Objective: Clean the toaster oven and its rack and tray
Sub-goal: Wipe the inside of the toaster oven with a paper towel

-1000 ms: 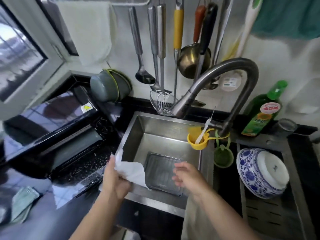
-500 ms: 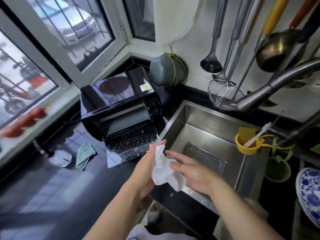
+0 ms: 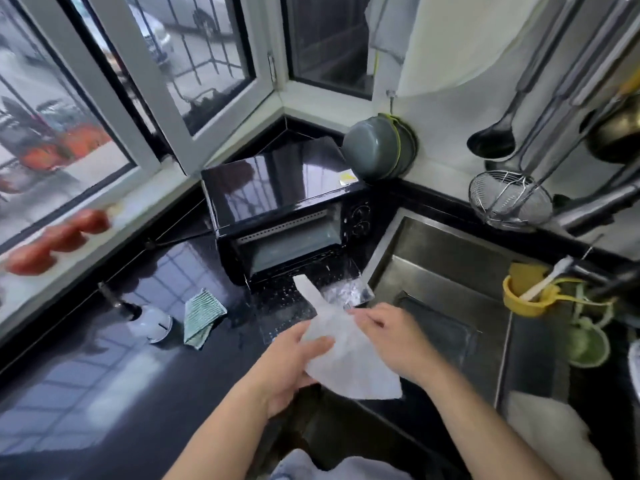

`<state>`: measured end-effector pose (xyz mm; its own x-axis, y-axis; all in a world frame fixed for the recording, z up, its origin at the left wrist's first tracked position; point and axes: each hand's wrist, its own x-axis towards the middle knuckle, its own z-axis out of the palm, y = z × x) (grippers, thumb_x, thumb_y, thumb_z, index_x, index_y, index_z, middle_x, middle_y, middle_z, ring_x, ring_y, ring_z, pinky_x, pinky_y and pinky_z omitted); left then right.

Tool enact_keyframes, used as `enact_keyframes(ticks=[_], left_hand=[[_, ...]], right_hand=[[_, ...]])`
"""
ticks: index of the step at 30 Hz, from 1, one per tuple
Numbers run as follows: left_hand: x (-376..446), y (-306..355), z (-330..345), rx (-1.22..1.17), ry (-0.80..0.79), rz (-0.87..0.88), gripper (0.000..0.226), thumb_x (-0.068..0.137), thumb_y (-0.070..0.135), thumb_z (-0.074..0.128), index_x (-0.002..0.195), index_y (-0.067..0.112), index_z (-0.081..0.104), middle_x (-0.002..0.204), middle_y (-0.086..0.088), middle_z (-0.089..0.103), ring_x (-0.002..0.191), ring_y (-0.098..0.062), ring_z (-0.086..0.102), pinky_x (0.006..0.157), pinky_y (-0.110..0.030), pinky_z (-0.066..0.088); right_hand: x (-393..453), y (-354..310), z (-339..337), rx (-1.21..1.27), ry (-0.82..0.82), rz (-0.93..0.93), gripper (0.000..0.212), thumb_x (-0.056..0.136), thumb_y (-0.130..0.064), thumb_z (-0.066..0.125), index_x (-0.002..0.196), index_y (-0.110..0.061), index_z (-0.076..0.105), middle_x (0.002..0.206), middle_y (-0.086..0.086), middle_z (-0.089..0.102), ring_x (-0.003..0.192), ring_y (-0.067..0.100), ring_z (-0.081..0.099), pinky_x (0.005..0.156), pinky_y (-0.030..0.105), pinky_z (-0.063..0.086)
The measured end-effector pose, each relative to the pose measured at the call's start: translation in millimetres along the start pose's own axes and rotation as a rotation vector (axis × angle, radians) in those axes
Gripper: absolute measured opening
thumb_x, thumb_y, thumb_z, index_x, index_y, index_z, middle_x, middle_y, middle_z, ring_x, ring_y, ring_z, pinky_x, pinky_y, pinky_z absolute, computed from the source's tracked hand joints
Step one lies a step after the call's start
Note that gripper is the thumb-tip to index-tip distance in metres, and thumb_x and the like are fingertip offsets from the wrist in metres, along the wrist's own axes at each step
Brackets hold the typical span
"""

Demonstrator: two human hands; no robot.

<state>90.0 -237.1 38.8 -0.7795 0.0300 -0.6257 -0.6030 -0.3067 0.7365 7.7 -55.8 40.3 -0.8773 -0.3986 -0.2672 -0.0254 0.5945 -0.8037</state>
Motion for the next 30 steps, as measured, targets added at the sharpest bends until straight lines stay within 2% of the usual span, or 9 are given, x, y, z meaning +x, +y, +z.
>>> enact_keyframes(ticks=[3,5,7,9,13,19,22,25,30], left_hand=[[-5,-3,-38,0.006,0.027,-0.021,0.026,0.101,0.006,0.060,0.124,0.010,0.071,0.120,-0.010,0.075,0.103,-0.026,0.074,0.088,-0.040,0.058],[-11,-2,-60,-0.086,-0.051,-0.026,0.025,0.098,0.006,0.064,0.122,0.006,0.072,0.118,-0.012,0.072,0.092,-0.027,0.071,0.090,-0.040,0.058],[-18,3,-70,-0.102,-0.091,0.016,0.027,0.098,0.004,0.063,0.124,0.006,0.070,0.121,-0.013,0.073,0.102,-0.035,0.071,0.096,-0.045,0.058],[-24,9,-68,0.044,-0.010,0.083,0.024,0.098,0.006,0.060,0.115,0.016,0.074,0.113,-0.011,0.077,0.106,-0.032,0.073,0.096,-0.047,0.058],[-19,25,-68,0.454,0.154,0.197,0.023,0.096,0.021,0.061,0.091,0.036,0.077,0.089,0.007,0.077,0.080,-0.007,0.070,0.076,-0.027,0.056],[27,83,-102,0.802,0.812,0.597,0.065,0.094,0.034,0.072,0.151,0.019,0.045,0.149,-0.009,0.040,0.136,-0.026,0.040,0.112,-0.038,0.039],[61,125,-127,1.218,0.833,0.547,0.091,0.091,0.043,0.074,0.163,0.026,0.021,0.167,-0.017,0.010,0.153,-0.040,0.011,0.123,-0.049,0.025],[92,141,-144,1.491,0.713,0.422,0.100,0.091,0.040,0.075,0.164,0.034,0.007,0.172,-0.008,-0.008,0.157,-0.039,-0.002,0.115,-0.054,0.038],[111,140,-150,1.630,0.775,0.451,0.103,0.080,0.004,0.076,0.163,0.029,0.020,0.166,-0.017,0.024,0.150,-0.051,0.019,0.101,-0.059,0.051]], right_hand=[[-6,-15,8,0.304,0.089,0.176,0.032,0.101,-0.039,0.054,0.109,-0.015,0.074,0.096,0.000,0.075,0.087,0.017,0.070,0.084,0.035,0.056],[-11,-28,16,0.723,0.164,0.310,0.029,0.103,-0.030,0.052,0.102,-0.010,0.073,0.091,0.006,0.077,0.081,0.022,0.075,0.074,0.037,0.061],[-15,-41,27,1.043,0.071,0.356,0.034,0.105,-0.025,0.044,0.103,-0.008,0.074,0.089,0.009,0.077,0.077,0.022,0.075,0.060,0.031,0.059],[-23,-58,43,1.203,-0.106,0.303,0.037,0.104,-0.024,0.041,0.107,-0.011,0.076,0.104,0.012,0.074,0.092,0.024,0.073,0.071,0.034,0.060],[-11,-55,59,0.920,-0.156,0.312,0.030,0.097,0.001,0.051,0.121,-0.005,0.068,0.123,0.023,0.067,0.113,0.038,0.065,0.098,0.047,0.052],[9,-13,6,0.788,0.360,0.510,0.020,0.101,-0.015,0.055,0.115,-0.003,0.061,0.106,0.019,0.071,0.092,0.037,0.070,0.078,0.044,0.056],[24,3,-25,0.885,0.471,0.516,0.034,0.102,-0.025,0.053,0.127,-0.004,0.058,0.115,0.018,0.070,0.102,0.037,0.067,0.086,0.047,0.053],[37,0,-48,0.956,0.500,0.464,0.024,0.106,-0.020,0.043,0.115,-0.009,0.062,0.100,0.008,0.073,0.097,0.027,0.066,0.088,0.043,0.049],[64,8,-62,1.008,0.472,0.429,0.026,0.107,-0.022,0.041,0.123,-0.012,0.059,0.114,0.012,0.069,0.105,0.029,0.065,0.092,0.045,0.049]])
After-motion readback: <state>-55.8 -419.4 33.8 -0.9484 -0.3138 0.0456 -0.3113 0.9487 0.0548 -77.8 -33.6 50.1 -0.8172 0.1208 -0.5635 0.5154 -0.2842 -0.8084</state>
